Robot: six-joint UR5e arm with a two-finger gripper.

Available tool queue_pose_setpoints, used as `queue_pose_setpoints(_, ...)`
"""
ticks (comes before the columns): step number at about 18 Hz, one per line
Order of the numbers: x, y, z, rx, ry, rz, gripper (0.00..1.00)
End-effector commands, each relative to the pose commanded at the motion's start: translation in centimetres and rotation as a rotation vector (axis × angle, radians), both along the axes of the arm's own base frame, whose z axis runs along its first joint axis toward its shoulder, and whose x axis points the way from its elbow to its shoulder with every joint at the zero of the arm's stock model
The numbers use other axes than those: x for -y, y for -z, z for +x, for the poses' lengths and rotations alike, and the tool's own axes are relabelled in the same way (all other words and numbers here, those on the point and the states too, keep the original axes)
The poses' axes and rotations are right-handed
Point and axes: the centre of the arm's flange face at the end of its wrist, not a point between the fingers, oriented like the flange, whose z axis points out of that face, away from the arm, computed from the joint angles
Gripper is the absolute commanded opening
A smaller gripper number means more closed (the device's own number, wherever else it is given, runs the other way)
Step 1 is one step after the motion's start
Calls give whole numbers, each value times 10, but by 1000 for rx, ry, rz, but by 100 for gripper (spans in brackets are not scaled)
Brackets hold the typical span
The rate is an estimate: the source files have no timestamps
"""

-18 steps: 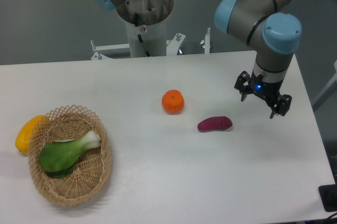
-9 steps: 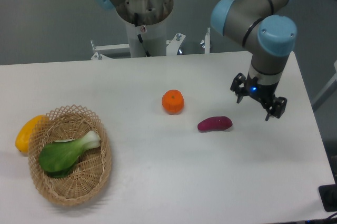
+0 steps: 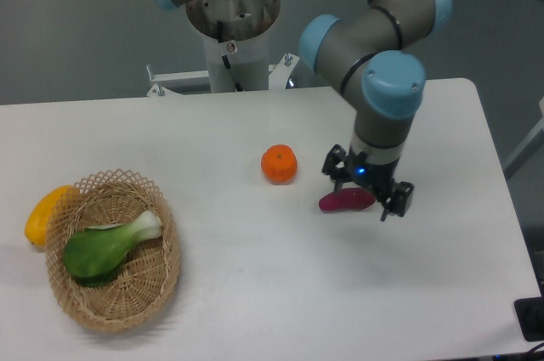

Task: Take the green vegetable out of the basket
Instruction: 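Move the open gripper over to the bok choy in the wicker basket, then lower the gripper onto the bok choy and close on it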

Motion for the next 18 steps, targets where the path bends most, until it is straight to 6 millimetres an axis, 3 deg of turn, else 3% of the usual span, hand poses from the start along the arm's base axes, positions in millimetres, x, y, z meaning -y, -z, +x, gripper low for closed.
queue_pose_setpoints(2,-17,2,30,12,23,-4,100)
queue_pose_setpoints(6,-66,-1,109,23,12,14,100)
queue_pose_setpoints(9,-91,9,154,38,45,1,100)
queue_pose_setpoints(13,-116,19,221,53,147,-12,100)
queue_pose_setpoints(18,-134,49,273,128,128,-37,100)
